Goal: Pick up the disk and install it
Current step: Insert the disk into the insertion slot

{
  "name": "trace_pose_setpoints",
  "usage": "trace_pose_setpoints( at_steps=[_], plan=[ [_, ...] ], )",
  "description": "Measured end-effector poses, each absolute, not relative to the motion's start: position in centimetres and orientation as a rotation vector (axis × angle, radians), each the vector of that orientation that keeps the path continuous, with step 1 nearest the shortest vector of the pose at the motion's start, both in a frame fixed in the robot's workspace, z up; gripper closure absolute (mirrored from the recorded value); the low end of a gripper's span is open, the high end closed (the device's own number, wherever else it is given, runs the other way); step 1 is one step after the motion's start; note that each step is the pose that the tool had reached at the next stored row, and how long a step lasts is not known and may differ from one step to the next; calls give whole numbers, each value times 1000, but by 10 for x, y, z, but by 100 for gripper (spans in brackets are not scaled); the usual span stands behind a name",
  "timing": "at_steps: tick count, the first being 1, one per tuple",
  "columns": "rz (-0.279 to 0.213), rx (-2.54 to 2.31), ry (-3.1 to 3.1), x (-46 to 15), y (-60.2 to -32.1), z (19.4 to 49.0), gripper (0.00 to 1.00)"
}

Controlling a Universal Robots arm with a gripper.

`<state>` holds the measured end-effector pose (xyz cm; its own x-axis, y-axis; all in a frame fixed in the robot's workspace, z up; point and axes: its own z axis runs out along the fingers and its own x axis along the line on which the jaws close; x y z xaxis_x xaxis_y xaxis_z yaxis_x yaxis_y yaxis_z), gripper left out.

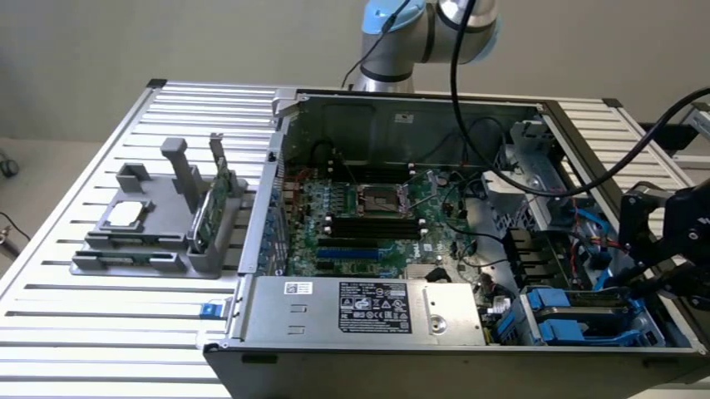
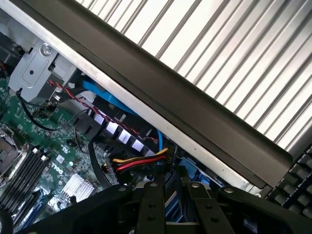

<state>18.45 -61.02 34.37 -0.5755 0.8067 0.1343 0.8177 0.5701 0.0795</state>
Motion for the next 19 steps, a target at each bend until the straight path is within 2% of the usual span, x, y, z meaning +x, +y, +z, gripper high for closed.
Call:
trace_pose_setpoints(
  at_steps=[19],
  plan=[
    [-223,-1438,-2682,183,-610,339,75]
  ],
)
